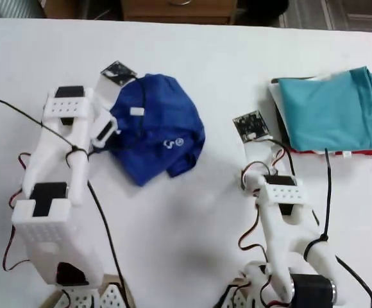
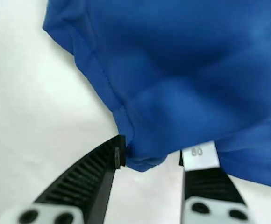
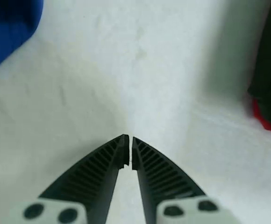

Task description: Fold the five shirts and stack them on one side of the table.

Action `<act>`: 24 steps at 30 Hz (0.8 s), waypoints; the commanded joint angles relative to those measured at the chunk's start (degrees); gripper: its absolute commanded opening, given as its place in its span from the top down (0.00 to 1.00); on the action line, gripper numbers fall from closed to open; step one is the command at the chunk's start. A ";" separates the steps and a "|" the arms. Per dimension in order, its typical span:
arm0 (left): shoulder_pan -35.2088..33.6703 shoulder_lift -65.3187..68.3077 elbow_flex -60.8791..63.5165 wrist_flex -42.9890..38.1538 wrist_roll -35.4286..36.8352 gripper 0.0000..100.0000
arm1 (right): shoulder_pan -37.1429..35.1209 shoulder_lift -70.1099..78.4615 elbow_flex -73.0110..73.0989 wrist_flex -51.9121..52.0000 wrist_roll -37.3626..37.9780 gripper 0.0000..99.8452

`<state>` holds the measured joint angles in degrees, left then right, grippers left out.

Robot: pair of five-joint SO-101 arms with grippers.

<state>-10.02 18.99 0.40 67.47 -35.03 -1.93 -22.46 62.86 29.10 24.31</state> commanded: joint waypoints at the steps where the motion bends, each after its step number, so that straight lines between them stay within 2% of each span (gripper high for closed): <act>1: -1.14 -0.09 -1.98 -0.35 -0.09 0.94 | 0.40 0.31 -0.18 -1.10 0.26 0.98; 2: -1.49 -0.09 -1.98 -0.35 0.09 0.99 | 0.40 0.31 -0.18 -1.10 0.26 0.98; 4: -2.11 -0.09 -2.33 0.97 0.09 0.96 | 0.40 0.31 -0.18 -1.10 0.26 0.98; 7: -2.37 -0.62 -3.30 3.96 -0.18 0.97 | 0.40 0.31 -0.18 -1.10 0.26 0.98; 18: -2.37 -8.35 -30.99 34.37 -0.35 0.97 | 0.40 0.31 -0.18 -1.19 0.26 0.98; 24: -7.38 -17.85 -31.25 34.81 -2.11 0.97 | 0.31 0.31 -0.18 -1.19 0.26 0.98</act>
<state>-14.42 8.26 -28.97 101.32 -35.03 -1.93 -22.46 62.86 28.75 24.31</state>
